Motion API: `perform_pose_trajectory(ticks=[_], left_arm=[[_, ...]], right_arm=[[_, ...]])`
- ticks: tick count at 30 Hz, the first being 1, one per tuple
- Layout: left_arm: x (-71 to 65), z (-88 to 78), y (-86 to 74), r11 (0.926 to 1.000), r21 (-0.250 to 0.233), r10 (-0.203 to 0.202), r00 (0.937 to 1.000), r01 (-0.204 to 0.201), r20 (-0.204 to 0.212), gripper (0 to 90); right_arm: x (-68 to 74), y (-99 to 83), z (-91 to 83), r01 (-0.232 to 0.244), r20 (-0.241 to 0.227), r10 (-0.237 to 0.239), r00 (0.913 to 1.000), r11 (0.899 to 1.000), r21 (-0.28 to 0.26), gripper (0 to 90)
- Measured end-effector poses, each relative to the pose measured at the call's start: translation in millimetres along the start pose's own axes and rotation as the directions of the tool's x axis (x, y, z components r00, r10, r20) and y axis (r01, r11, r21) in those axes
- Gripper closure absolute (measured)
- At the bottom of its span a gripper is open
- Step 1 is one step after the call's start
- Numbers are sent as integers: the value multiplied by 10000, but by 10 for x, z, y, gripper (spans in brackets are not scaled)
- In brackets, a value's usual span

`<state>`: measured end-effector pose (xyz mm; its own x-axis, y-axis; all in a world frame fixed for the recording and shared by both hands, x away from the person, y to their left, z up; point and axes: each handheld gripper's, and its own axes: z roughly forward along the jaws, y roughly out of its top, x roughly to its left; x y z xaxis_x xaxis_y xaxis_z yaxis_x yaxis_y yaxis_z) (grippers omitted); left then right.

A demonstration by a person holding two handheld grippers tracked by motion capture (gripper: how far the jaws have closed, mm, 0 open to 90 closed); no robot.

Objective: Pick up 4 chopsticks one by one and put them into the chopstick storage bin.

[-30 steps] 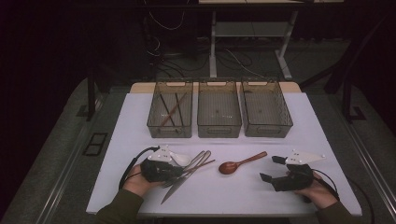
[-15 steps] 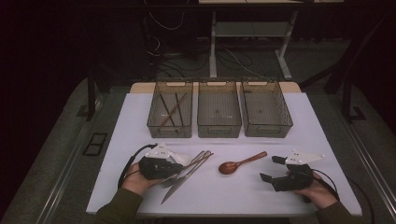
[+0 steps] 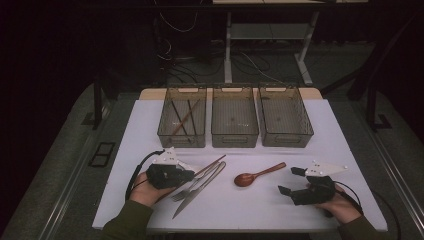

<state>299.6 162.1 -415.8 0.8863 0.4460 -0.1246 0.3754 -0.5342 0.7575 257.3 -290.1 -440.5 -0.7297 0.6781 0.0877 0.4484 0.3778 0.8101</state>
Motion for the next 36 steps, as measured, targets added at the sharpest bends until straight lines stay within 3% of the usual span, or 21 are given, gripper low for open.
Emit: perform_pose_trajectory(ticks=[9, 19, 29, 36], left_arm=[[56, -105, 64, 9978, -502, -445, 9987, 432, -252, 839], [148, -232, 152, 9903, -1173, -811, 9955, 749, -495, 839], [219, -373, 257, 9815, -1765, -869, 9940, 740, -670, 839], [297, -452, 415, 9727, -2218, -884, 9929, 687, -801, 839]], right_arm=[[-2, -2, 5, 6, -11, -6, 10000, 10000, 5, 166], [-6, -2, 8, -45, -15, 45, 10000, 10000, 16, 166], [-10, -3, 8, -56, -20, 56, 10000, 10000, 29, 166], [-16, -5, 11, -87, -8, 87, 10000, 10000, 34, 166]])
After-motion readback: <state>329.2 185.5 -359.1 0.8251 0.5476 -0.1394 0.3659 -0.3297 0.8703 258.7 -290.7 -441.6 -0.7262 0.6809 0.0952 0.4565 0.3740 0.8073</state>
